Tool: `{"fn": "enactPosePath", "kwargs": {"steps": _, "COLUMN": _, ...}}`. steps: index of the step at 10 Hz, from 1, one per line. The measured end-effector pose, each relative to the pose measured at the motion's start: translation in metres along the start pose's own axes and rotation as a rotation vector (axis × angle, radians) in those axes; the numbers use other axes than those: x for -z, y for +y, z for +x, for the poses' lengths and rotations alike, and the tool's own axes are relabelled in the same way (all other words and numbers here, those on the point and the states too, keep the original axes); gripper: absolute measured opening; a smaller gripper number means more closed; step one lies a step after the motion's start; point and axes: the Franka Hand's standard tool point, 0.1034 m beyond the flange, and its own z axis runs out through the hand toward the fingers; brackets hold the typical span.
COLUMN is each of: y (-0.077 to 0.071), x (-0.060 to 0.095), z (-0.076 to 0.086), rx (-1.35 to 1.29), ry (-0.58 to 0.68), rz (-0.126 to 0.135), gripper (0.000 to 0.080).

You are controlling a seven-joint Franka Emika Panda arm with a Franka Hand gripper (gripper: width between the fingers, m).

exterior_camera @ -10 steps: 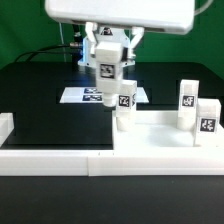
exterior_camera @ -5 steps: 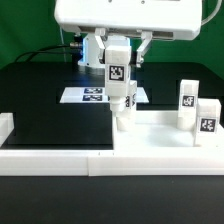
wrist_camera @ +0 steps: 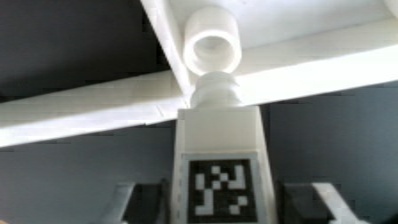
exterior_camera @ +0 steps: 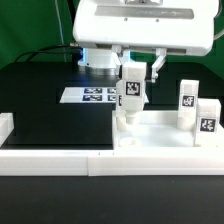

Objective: Assemble square table

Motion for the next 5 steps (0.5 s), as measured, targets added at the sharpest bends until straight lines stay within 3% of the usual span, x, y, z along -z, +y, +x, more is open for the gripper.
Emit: {"fn": "enactPosePath", "kwargs": {"steps": 5, "y": 0.0034, "x": -0.0109, "z": -0.0080, "rx": 0.015, "ry": -0.013, "rz": -0.019, "gripper": 0.0288}}
